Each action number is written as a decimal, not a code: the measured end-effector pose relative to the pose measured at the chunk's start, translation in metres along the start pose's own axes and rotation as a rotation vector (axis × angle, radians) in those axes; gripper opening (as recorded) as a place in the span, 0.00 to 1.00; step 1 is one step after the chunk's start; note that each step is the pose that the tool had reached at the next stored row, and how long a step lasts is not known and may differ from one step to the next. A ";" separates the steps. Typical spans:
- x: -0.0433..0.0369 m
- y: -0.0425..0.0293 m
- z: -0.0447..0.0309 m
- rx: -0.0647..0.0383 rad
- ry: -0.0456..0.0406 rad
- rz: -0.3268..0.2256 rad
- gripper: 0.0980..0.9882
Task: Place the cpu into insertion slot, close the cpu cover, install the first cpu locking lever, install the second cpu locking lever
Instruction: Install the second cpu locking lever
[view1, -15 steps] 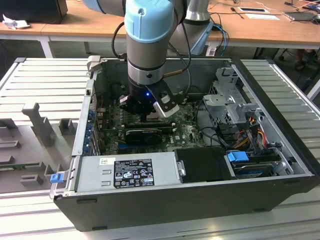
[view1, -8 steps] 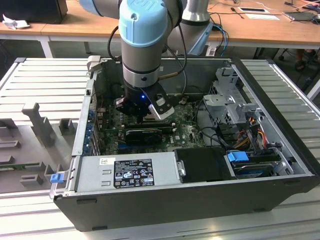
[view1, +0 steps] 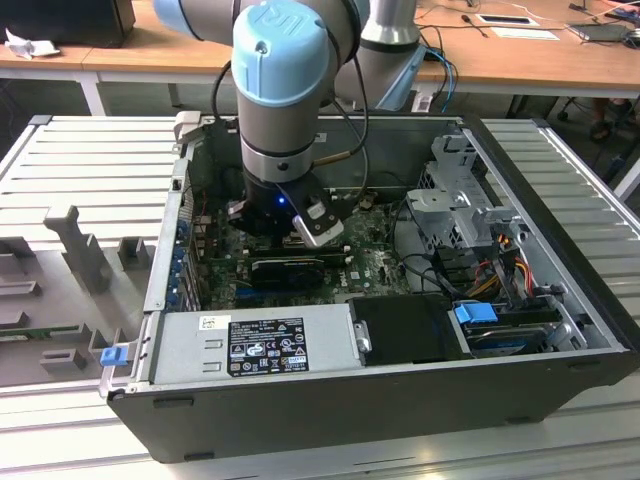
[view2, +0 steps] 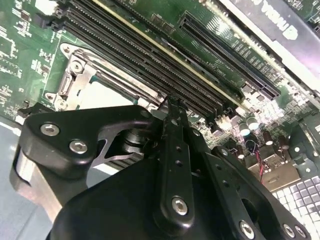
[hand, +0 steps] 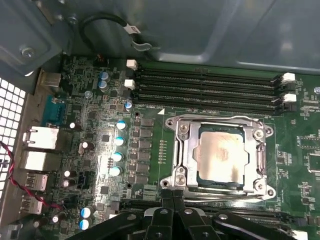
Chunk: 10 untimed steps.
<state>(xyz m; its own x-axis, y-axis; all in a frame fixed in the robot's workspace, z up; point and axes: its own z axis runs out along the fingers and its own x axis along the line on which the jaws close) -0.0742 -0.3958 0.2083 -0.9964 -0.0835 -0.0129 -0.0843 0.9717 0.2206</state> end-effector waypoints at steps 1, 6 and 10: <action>0.0009 0.0000 0.0006 -0.004 -0.0003 0.000 0.01; 0.0014 -0.0004 0.0026 -0.015 -0.0014 0.000 0.01; 0.0014 -0.0009 0.0041 -0.020 -0.0017 0.000 0.01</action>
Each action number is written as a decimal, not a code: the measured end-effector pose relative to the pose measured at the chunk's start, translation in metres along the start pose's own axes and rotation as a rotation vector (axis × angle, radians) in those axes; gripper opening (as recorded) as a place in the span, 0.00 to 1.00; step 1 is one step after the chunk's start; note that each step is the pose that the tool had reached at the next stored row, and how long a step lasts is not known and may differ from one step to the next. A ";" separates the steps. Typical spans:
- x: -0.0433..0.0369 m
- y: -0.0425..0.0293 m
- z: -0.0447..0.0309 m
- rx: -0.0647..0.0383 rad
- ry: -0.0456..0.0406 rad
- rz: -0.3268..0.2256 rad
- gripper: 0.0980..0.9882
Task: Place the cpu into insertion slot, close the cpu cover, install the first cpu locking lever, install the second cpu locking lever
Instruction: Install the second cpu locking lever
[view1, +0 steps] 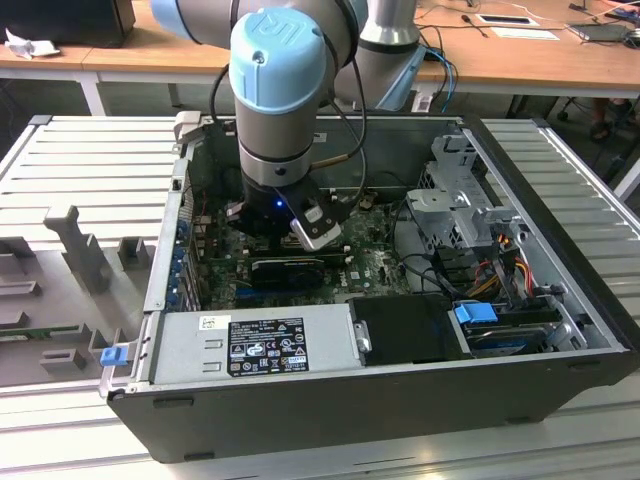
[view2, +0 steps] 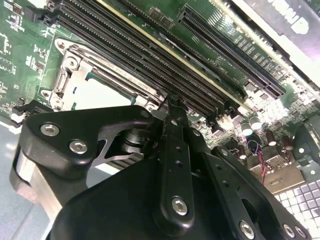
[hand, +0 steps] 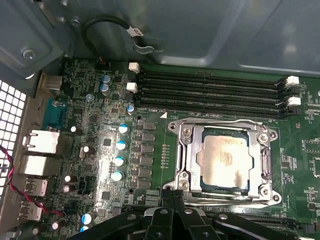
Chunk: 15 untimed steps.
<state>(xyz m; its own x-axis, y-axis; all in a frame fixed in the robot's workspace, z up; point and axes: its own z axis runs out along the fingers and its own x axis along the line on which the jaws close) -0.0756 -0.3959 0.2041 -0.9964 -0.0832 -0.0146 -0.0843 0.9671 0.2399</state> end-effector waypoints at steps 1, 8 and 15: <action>0.0000 -0.0001 0.0005 -0.002 -0.0002 0.000 0.01; 0.0000 -0.0016 0.0066 -0.026 -0.0025 -0.001 0.01; -0.0001 0.0003 -0.0014 -0.031 -0.0025 -0.001 0.01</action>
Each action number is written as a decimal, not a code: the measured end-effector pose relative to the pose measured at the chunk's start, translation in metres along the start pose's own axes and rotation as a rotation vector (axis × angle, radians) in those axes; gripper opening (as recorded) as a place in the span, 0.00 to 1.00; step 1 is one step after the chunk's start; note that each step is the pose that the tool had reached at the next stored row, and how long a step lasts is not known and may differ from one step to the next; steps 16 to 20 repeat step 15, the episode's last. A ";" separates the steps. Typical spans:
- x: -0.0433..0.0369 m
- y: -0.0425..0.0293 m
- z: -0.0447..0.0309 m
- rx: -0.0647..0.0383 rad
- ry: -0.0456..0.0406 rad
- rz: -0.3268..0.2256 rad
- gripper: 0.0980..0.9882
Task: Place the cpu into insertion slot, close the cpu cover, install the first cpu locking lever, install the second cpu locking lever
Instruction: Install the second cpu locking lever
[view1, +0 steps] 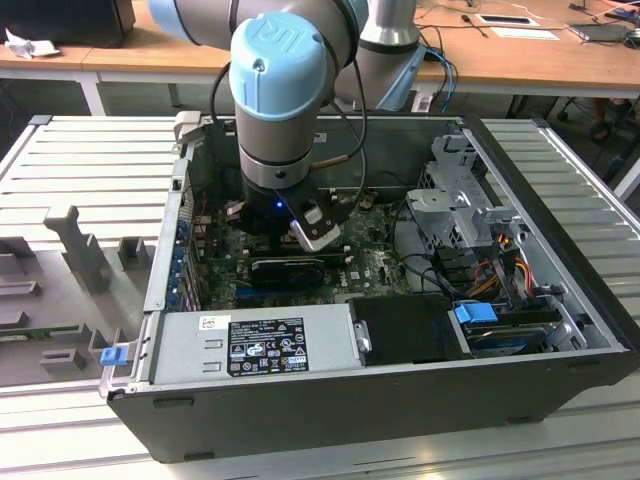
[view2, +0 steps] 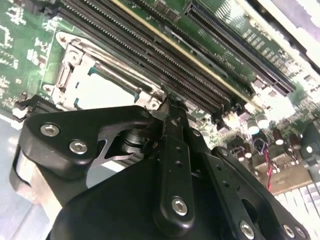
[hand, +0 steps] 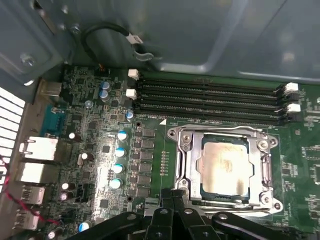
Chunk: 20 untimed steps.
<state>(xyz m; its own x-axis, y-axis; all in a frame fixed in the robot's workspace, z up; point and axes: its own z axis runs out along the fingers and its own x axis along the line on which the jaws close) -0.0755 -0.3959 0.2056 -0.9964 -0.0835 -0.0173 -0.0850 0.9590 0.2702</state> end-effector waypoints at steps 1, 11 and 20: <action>0.0000 0.0005 -0.0019 0.000 0.0000 0.000 0.01; -0.0005 0.0074 -0.0259 0.000 0.0027 0.001 0.01; -0.0006 0.0090 -0.0311 -0.001 0.0032 0.001 0.01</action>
